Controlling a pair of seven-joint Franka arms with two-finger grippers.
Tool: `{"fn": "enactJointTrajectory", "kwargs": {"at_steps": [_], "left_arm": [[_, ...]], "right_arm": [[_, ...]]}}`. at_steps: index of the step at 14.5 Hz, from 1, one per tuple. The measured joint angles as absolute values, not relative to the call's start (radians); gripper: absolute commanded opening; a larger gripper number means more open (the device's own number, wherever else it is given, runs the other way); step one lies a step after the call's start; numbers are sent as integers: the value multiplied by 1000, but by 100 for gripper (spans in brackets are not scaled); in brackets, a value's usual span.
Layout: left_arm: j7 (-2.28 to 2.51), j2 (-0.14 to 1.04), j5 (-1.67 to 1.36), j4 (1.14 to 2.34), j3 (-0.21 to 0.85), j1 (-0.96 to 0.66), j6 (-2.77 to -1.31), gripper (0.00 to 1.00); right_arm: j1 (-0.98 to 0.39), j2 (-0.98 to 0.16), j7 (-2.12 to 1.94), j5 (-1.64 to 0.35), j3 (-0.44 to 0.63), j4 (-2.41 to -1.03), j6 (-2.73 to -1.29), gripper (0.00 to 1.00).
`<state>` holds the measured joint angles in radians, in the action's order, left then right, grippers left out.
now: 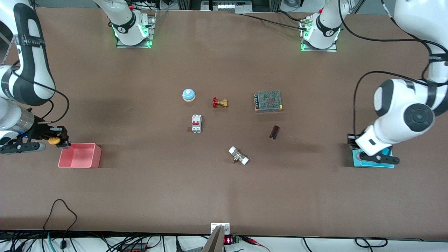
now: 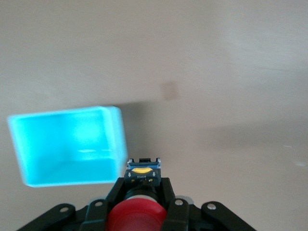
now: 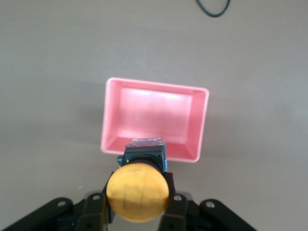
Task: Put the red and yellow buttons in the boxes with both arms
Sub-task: 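Carry yellow button to pink box while the left gripper carries red to cyan, then lower yellow button into pink box while the left gripper lowers red into cyan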
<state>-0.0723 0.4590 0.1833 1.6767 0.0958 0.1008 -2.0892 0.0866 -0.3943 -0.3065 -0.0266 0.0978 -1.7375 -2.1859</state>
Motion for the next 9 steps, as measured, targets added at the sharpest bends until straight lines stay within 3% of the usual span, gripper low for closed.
{"fn": "enactJointTrajectory", "kwargs": {"at_steps": [9], "left_arm": [[-109,600,196,1637,95,238,-2159,6]], "right_arm": [[79,-559,-306,-40,95,-1724,-2368,27]]}}
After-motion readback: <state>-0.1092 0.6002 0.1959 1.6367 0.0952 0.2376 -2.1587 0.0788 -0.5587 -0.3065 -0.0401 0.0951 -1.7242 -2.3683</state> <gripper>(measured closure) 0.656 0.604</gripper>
